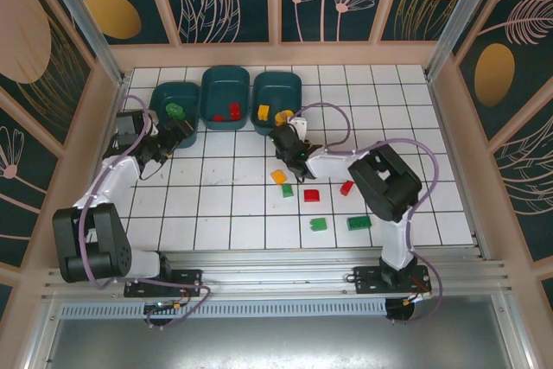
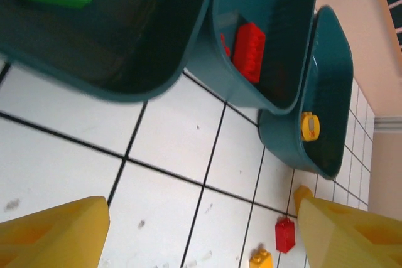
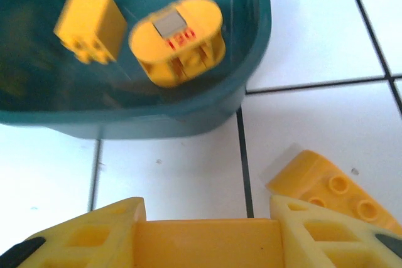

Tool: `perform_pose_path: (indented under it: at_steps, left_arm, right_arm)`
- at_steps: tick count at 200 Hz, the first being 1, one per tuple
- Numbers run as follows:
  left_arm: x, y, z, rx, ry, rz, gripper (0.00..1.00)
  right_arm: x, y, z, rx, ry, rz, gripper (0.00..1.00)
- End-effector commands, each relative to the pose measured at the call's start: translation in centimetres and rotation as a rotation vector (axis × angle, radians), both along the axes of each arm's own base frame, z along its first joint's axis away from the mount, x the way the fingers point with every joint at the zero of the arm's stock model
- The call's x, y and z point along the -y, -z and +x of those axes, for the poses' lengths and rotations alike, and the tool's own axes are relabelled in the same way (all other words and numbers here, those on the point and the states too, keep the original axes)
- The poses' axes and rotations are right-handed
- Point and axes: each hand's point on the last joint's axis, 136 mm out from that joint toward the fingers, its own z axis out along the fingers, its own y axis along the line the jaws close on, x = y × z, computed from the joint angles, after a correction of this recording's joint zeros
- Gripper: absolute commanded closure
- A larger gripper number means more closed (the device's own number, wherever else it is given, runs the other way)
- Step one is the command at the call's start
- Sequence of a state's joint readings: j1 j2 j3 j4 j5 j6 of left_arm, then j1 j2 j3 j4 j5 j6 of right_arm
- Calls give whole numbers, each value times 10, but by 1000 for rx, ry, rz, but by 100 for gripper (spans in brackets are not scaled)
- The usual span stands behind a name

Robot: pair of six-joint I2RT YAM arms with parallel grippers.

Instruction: Sort the legos into containers by color

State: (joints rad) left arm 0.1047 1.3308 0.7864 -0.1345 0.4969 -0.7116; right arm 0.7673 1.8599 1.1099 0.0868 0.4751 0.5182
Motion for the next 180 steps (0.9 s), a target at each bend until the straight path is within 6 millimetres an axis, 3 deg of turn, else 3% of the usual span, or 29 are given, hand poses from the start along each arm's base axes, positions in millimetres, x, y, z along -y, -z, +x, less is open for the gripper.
perform_pose_path:
  at_steps: [1,14,54,100,126,140,154,180]
  left_arm:
    - [34,4,-16,13,82,-30,22]
    - [58,12,-25,-3,133,-11,22]
    - [115,29,-51,-40,264,19,22]
    - [130,28,-58,-43,322,53,20]
    - [132,23,-59,-27,335,56,19]
    - [135,23,-59,-28,344,58,16]
    - [138,26,-60,-46,351,90,4]
    - [154,30,-61,-63,394,137,2]
  right_arm:
    - [-6,-38,11,61,-38,30,59]
    - [-16,-43,24,65,-88,39,59]
    - [-46,-27,74,23,-156,5,59]
    - [-54,-15,113,22,-112,-11,57]
    - [-50,-11,125,9,-105,-3,46]
    - [-49,-18,128,21,-106,-6,38]
    - [-47,-32,128,47,-100,-11,34]
    - [-41,-67,119,99,-95,7,32]
